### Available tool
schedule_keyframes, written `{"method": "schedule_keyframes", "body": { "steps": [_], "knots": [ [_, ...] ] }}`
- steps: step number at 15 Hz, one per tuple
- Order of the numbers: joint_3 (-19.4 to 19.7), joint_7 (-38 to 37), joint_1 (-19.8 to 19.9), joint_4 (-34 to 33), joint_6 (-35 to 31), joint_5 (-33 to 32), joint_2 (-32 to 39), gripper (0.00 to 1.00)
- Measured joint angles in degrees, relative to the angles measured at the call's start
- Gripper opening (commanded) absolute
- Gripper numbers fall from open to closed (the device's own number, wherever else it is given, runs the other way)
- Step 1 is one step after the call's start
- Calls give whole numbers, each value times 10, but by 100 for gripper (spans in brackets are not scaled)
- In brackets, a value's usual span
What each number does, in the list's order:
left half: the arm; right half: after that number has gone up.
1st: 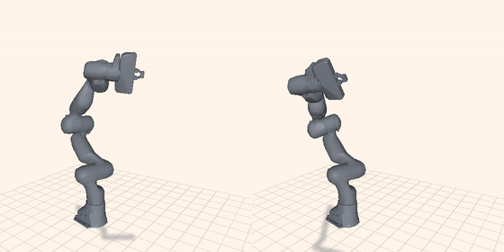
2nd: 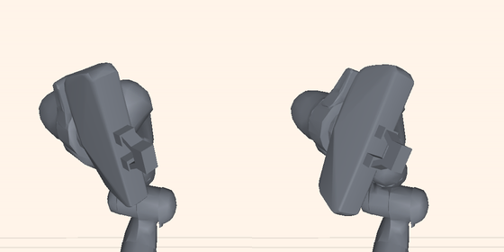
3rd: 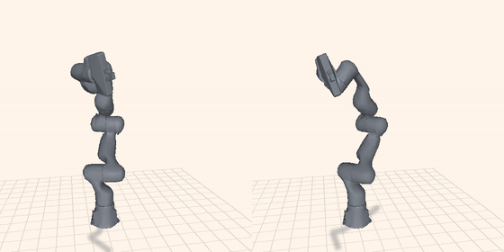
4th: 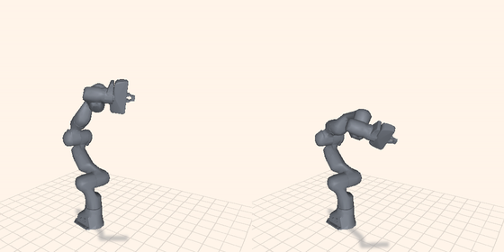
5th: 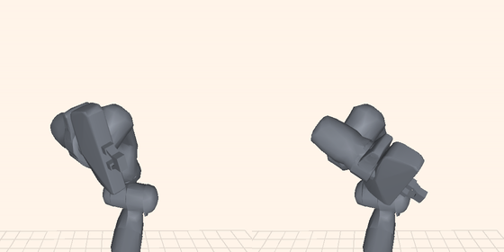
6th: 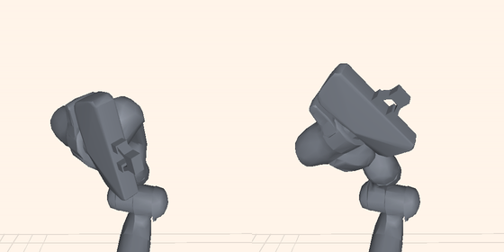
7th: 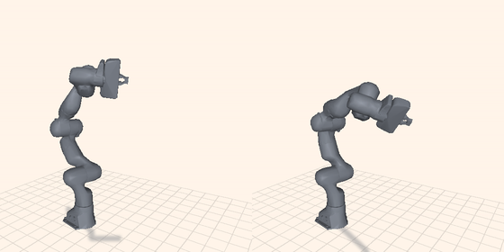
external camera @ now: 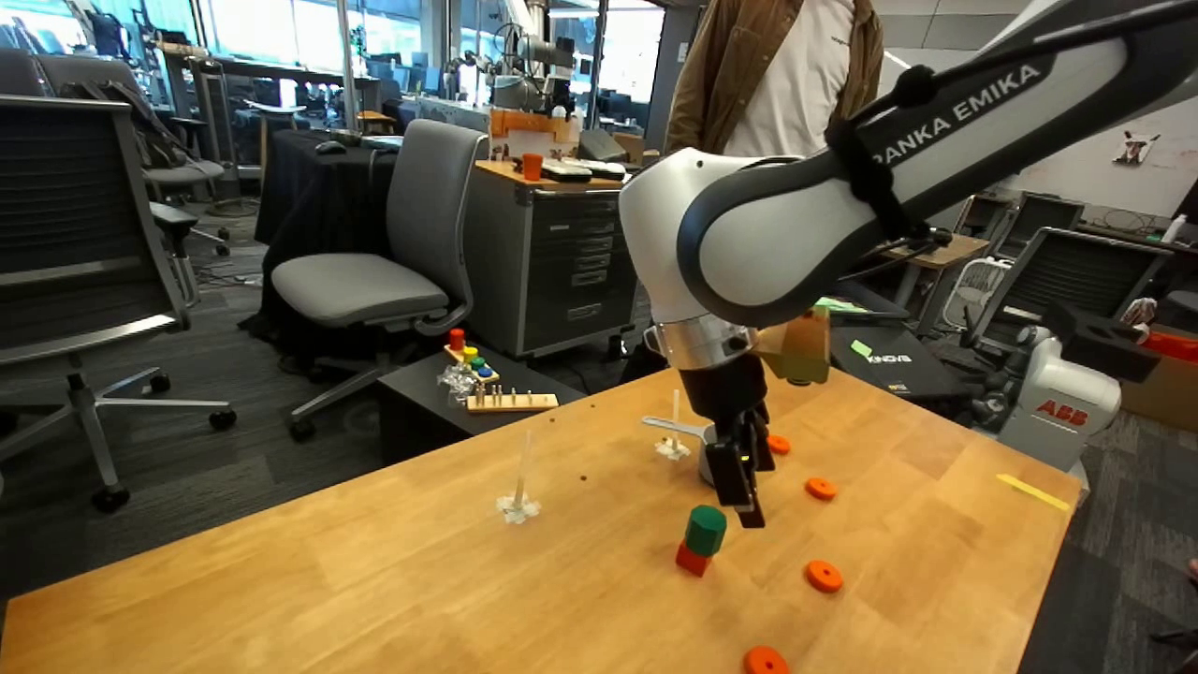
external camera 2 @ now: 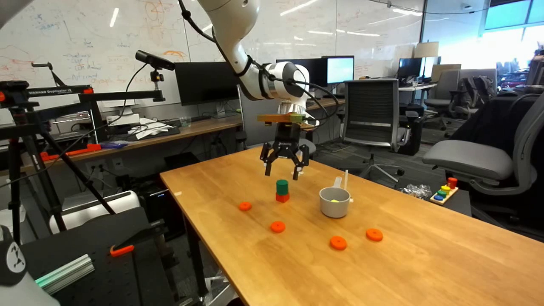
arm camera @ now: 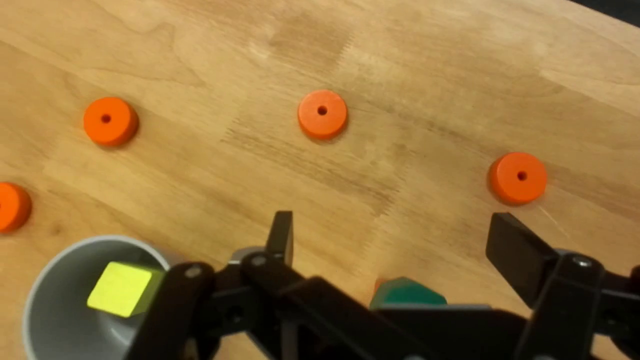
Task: Place the yellow, green and orange blocks inside the grey measuring cup
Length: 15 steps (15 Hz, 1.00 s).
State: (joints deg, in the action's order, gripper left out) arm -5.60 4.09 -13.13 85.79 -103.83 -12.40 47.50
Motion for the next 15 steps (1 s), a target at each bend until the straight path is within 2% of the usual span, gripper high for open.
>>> {"method": "schedule_keyframes", "body": {
  "steps": [5,11,12,13,15],
  "knots": [
    [-1,-7,-13,-39,-35,0,25,100],
    [0,-9,-20,-71,-37,0,63,100],
    [0,-10,-20,-74,-37,0,68,75],
    [0,-10,-20,-76,-37,0,71,73],
    [0,-10,-19,-79,-37,0,74,58]
  ]
}}
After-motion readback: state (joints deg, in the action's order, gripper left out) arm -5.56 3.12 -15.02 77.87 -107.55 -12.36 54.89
